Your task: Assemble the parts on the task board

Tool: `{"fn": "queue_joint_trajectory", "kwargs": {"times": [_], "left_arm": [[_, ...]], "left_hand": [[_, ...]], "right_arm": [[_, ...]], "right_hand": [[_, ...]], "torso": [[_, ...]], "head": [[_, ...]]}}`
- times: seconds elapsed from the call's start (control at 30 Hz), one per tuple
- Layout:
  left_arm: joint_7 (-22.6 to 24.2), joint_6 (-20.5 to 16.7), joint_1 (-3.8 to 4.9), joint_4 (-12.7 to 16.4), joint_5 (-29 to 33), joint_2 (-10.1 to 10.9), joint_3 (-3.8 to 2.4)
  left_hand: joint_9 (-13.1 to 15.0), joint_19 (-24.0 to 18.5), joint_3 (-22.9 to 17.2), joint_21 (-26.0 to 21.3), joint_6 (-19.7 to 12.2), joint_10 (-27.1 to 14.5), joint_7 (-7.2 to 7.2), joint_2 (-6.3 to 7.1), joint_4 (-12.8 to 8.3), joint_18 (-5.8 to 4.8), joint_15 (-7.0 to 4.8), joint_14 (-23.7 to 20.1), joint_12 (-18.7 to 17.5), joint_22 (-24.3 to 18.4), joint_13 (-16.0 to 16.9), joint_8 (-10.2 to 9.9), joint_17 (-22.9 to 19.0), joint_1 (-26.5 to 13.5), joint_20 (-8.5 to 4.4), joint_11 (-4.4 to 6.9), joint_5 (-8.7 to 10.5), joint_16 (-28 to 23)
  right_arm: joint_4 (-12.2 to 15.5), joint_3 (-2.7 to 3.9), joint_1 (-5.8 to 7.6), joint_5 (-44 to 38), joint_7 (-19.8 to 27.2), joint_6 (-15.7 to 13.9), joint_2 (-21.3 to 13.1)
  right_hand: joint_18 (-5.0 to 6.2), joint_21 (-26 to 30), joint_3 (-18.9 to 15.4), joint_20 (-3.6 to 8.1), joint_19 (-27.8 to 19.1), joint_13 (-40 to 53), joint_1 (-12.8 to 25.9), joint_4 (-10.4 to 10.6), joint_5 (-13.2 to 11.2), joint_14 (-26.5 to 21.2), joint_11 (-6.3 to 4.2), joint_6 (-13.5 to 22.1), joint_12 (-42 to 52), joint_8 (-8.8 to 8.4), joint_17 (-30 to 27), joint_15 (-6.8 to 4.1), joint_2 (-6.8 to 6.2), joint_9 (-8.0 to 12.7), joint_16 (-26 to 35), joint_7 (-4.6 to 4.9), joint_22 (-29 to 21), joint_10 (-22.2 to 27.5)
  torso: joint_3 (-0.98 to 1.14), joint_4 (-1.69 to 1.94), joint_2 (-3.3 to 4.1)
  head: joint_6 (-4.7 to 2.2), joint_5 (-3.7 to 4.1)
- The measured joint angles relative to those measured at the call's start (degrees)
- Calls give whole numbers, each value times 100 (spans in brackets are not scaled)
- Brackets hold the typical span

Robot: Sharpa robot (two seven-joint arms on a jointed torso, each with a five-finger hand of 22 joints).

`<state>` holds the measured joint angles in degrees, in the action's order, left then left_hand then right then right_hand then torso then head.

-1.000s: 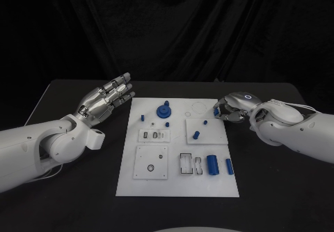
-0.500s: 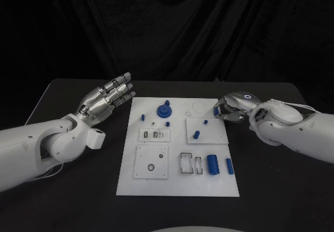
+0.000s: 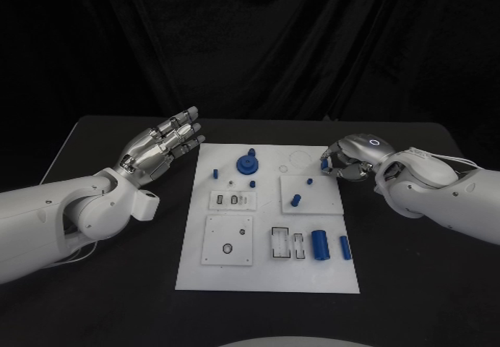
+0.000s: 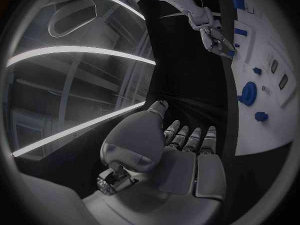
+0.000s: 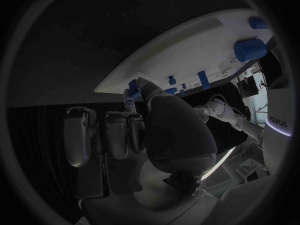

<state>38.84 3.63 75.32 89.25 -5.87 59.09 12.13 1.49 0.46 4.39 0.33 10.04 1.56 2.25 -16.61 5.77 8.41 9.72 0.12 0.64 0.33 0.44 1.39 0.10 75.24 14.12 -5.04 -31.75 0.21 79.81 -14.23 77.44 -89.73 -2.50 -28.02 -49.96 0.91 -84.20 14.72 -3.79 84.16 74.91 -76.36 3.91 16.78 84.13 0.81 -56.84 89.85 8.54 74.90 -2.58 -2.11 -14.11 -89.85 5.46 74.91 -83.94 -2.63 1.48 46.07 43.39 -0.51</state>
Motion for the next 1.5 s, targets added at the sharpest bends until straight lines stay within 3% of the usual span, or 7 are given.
{"fn": "queue_joint_trajectory", "kwargs": {"times": [0.27, 0.53, 0.7, 1.03, 1.2, 1.5], "left_arm": [[0, 1, -2, 1, 0, 6, 0], [0, 1, -3, 1, 0, 2, 0], [1, 1, -4, -17, 0, -50, 0], [1, 1, -4, -12, 0, -107, 0], [0, 1, -4, -11, 0, -102, 0], [0, 6, -5, -25, 0, -151, 0]], "left_hand": [[0, 0, 0, 0, 0, 0, 0, 0, 0, 0, 0, 0, 0, 0, 0, 0, 0, 0, 0, 0, 0, 0], [0, 0, -24, 0, 0, 0, 0, 0, -24, 0, 0, 0, 0, 0, 0, 0, 1, 0, 0, 0, 0, 0], [0, 0, -24, 0, 0, 0, 0, 0, -24, 0, 0, 0, 0, 0, 0, 0, 1, 0, 0, 0, 0, 0], [0, 0, -24, 0, 0, 0, 0, 0, -24, 0, 0, 0, 0, 0, 0, 0, 1, 0, 0, 0, 1, 0], [0, 0, -24, 0, 0, 0, 0, 0, -24, 0, 0, 0, 0, 0, 0, 0, -2, 0, 0, 0, 1, 0], [0, 0, -48, 0, 0, 0, 0, 0, -48, 0, 0, 0, 0, 0, 0, 0, -3, 0, 0, 0, 1, 0]], "right_arm": [[321, 0, 94, 0, 17, -231, -115], [1137, 7, 319, -72, -41, -324, -175], [1404, 7, 334, -243, -128, -316, 4], [1419, 1, 30, -586, -364, -243, 636], [1373, 5, -90, -787, -532, -221, 904], [1200, 5, -213, -1031, -869, -41, 1294]], "right_hand": [[0, -30, -8, 0, 0, 0, -44, -21, 71, -15, 0, -70, 0, 56, 0, -15, 16, -45, 0, -12, 0, 0], [0, -33, -8, 0, 0, 0, -58, -21, 71, -15, 0, -70, 0, 55, 0, -14, 17, -46, 0, -13, -1, 0], [0, -34, 6, 0, 0, 0, -58, -39, 222, -15, 0, -72, 0, 55, 0, -14, 16, -46, 0, -11, 0, 0], [0, 9, -3, 0, 0, 0, -57, -75, 410, -15, 1, -91, 0, 79, 4, -14, 15, -46, 0, 8, 4, 1], [0, 34, 55, 0, 0, 0, -103, -135, 645, -15, 1, -90, 0, 79, 4, -14, -35, -46, 0, 8, 4, 1], [0, 121, 57, 0, 0, 0, -108, -137, 650, -15, 1, -90, 0, 77, 3, -14, -41, -46, 0, 7, 3, 1]], "torso": [[1, -2, 1], [2, -6, -1], [0, -6, -2], [-5, -3, -3], [-8, -5, -6], [-6, -9, -8]], "head": [[1, -21], [15, -29], [18, 2], [-28, -24], [10, -75], [81, -109]]}}
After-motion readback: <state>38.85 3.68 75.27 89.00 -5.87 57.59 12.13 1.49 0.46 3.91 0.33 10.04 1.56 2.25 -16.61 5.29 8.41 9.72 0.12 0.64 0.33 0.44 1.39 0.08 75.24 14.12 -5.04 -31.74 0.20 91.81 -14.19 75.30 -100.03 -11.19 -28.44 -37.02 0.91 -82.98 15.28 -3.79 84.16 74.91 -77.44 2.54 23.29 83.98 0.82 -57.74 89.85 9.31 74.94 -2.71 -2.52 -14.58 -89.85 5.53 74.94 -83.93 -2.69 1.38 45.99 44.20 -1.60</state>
